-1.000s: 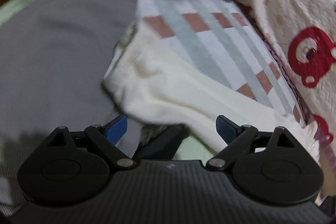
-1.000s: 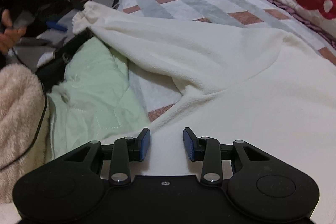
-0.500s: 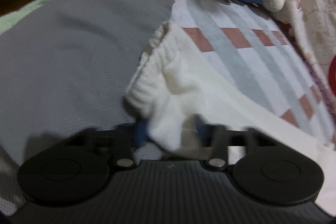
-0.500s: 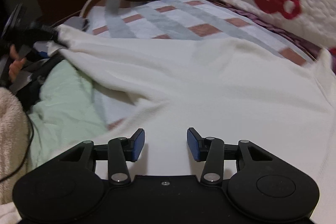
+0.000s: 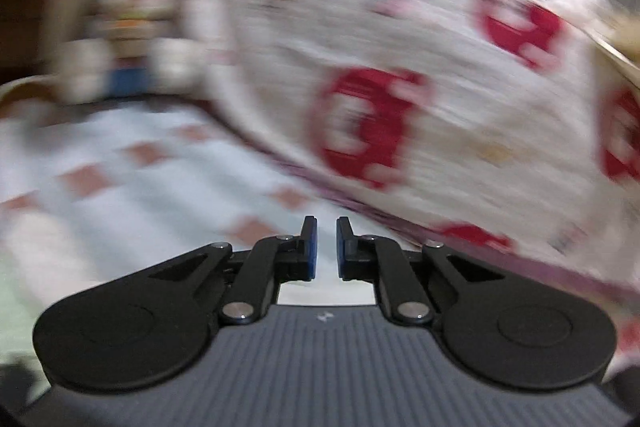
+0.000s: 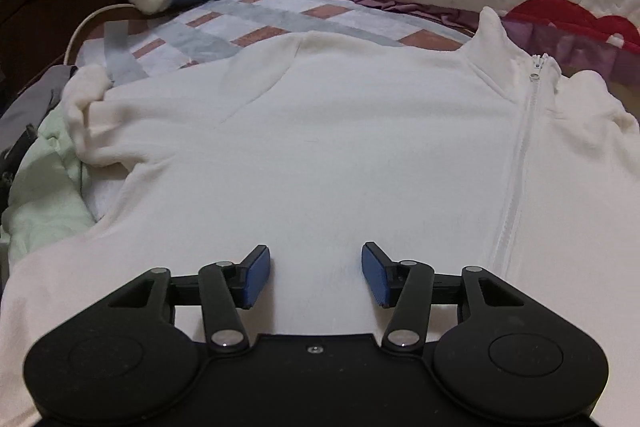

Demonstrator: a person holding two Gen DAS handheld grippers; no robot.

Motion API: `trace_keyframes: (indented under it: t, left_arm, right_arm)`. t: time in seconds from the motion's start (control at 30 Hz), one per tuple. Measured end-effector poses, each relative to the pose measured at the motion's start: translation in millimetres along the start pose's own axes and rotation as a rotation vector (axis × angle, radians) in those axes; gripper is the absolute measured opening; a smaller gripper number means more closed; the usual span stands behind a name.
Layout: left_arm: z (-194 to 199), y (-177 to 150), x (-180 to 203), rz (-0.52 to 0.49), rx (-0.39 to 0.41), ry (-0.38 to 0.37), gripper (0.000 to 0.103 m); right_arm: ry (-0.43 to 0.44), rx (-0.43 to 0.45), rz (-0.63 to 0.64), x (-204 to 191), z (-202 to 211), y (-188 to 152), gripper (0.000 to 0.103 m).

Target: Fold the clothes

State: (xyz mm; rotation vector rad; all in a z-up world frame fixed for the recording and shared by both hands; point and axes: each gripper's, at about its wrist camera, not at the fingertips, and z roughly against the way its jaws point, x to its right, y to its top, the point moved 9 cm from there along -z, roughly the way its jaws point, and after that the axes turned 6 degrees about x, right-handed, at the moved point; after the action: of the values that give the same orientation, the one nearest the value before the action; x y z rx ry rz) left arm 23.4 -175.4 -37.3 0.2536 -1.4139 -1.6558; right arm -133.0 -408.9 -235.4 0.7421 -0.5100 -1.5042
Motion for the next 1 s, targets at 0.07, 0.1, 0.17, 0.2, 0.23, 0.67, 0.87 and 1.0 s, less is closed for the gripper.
trace_keyframes:
  t: [0.07, 0.1, 0.17, 0.2, 0.23, 0.67, 0.87, 1.0]
  left_arm:
    - [-12.8, -20.3, 36.3, -0.060, -0.062, -0.064, 0.009]
    - [-17.8, -31.9, 47.7, -0.086, -0.096, -0.075, 0.012]
    - [-23.5, -53.2, 40.8, -0.107, -0.145, -0.011, 0.019]
    - [-25.8, -59.4, 22.3, -0.101, -0.167, 0.062, 0.025]
    - [-27.5, -65.6, 3.8, -0.095, -0.189, 0.136, 0.044]
    - [11.6, -69.1, -218.2, 0.133, -0.339, 0.611, 0.076]
    - [-16.7, -82.0, -209.6, -0.027, -0.352, 0.724, 0.089]
    - [-12.7, -89.2, -222.4, -0.019, -0.377, 0.759, 0.089]
  right_arm:
    - [0.000, 0.007, 0.019, -1.3, 1.4, -2.9, 0.059]
    - [-0.001, 0.008, 0.036, -2.5, 1.5, -3.9, 0.060]
    - [-0.002, 0.009, 0.070, -4.4, 1.5, -5.2, 0.061]
    - [-0.002, 0.008, 0.078, -4.6, 1.9, -5.4, 0.062]
    - [0.000, 0.008, 0.084, -4.7, 2.3, -5.7, 0.062]
    - [0.026, 0.013, 0.101, -5.7, 1.9, -8.6, 0.070]
    - [0.016, 0.007, 0.113, -5.8, 1.5, -9.1, 0.071]
    - [0.009, 0.014, 0.111, -6.4, 2.1, -10.0, 0.071]
